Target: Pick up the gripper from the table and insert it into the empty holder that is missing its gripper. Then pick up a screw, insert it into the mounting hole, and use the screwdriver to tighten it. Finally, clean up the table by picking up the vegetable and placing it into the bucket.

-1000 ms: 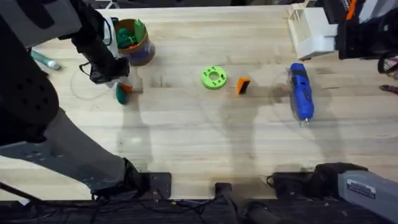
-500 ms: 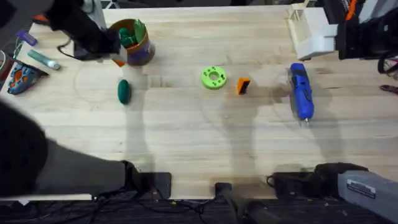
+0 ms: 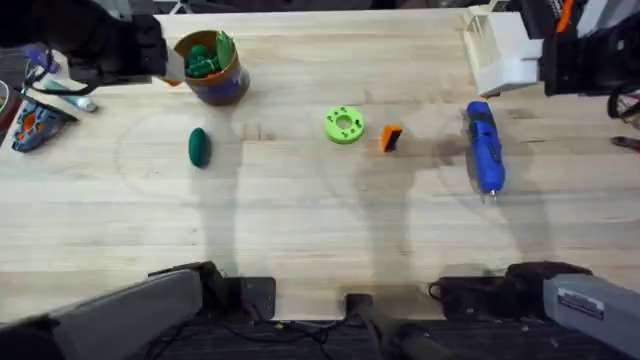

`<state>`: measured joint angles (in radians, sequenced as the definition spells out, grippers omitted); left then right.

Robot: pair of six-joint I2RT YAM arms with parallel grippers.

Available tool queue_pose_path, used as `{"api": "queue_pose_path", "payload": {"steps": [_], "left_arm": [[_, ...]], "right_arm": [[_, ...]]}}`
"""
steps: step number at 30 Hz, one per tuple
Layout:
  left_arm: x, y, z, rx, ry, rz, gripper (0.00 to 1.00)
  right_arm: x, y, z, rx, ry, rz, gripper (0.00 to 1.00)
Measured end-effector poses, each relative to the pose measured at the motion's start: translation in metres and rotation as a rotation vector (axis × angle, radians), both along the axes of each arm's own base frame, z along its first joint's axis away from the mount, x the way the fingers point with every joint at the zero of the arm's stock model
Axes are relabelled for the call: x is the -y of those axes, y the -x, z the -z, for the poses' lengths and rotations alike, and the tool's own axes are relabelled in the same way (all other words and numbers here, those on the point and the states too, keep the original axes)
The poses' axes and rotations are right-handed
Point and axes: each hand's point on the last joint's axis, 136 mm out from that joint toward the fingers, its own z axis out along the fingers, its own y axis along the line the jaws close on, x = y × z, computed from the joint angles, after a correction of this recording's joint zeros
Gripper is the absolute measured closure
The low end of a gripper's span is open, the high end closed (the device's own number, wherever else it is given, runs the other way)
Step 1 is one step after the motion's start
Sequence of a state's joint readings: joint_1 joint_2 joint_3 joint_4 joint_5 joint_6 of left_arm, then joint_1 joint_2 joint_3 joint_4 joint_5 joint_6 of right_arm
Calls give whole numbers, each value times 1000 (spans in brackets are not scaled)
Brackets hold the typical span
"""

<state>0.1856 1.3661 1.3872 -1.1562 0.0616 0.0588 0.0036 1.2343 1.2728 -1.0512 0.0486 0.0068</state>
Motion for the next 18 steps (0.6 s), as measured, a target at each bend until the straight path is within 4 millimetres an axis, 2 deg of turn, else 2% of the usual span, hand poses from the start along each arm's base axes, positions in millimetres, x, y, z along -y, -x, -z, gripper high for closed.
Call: {"api": "queue_pose_path", "payload": {"steps": [4,5,6,11,15,18], "left_arm": [[2,5,-4,7,4,3,265],[3,5,-4,7,11,6,124],[5,4,-4,8,23,9,42],[20,4,-11,37,57,51,12],[44,7,-33,124,57,130,13],[63,16,-47,180,63,192,13]], "right_arm": [[0,0,0,0,0,0,8],[0,0,0,0,0,0,10],[0,0,0,0,0,0,9],[0,0,0,0,0,0,9],[0,0,0,0,0,1,8],[0,0,0,0,0,0,8]]}}
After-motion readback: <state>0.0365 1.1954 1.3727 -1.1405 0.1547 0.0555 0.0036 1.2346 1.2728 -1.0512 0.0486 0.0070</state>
